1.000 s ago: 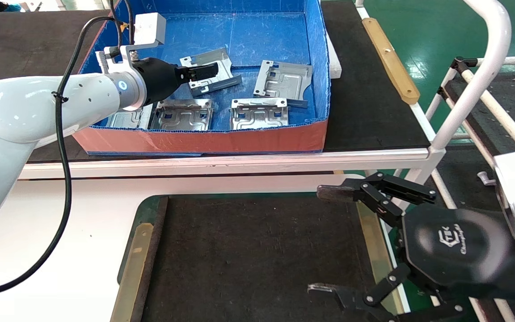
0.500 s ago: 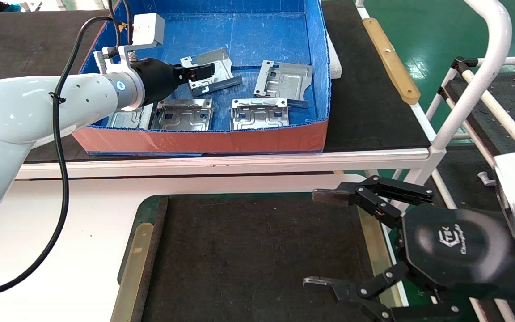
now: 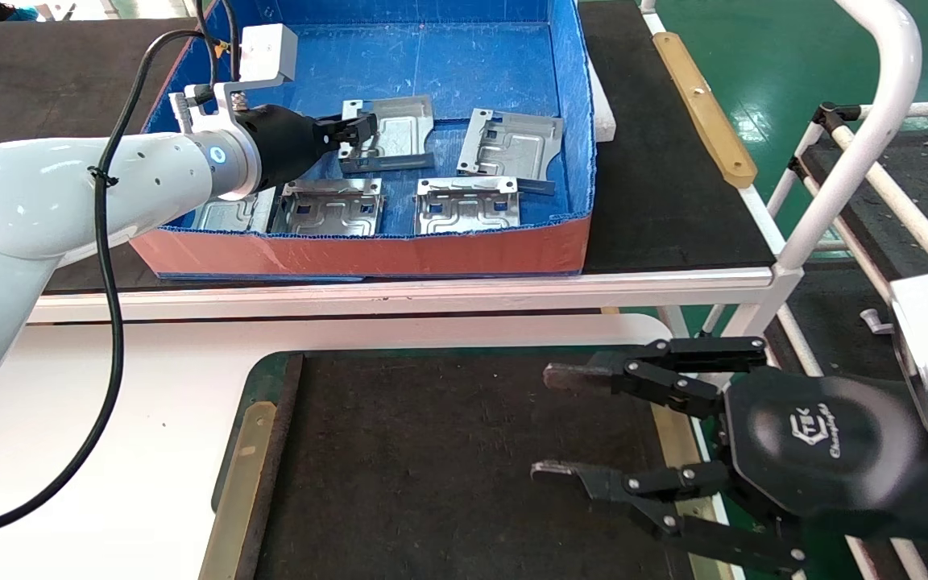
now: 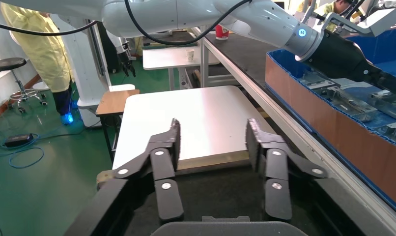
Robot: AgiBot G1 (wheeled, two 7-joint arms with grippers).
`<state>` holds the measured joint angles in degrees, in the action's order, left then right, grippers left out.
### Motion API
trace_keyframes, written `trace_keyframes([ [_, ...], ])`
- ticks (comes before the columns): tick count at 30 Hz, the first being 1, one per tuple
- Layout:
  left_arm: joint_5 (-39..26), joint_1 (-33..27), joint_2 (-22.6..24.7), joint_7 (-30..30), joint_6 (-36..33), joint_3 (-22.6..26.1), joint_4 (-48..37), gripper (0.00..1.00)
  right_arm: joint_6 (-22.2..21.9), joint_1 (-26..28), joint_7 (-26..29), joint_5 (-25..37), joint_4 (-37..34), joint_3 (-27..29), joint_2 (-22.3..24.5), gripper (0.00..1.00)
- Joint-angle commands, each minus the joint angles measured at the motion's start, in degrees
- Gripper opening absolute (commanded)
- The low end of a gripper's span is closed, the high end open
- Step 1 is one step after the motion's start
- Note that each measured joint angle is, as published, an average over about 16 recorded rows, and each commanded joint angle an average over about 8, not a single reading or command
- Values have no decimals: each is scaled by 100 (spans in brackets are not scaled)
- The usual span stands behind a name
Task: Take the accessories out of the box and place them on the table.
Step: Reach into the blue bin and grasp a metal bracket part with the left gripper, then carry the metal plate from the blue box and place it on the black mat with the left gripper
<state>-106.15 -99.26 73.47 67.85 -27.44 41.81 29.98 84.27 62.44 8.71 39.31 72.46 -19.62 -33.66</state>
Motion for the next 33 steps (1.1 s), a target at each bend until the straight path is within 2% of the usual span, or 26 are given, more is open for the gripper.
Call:
trace_keyframes([
  [1,0,1,0,2,-2,1,3,0,0,0,0,0,0,0,0,0],
  [19,-114,-118,113,-92,208,37,-185,0,0,1,-1,-1,-1,-1,0,0],
  [26,13,-232,170,-358,265,1,-143,0,0,1,-1,-1,-2,-2,0,0],
  [33,444,-274,78,-844,145,-155,188,0,0,1,-1,-1,-2,-2,0,0],
])
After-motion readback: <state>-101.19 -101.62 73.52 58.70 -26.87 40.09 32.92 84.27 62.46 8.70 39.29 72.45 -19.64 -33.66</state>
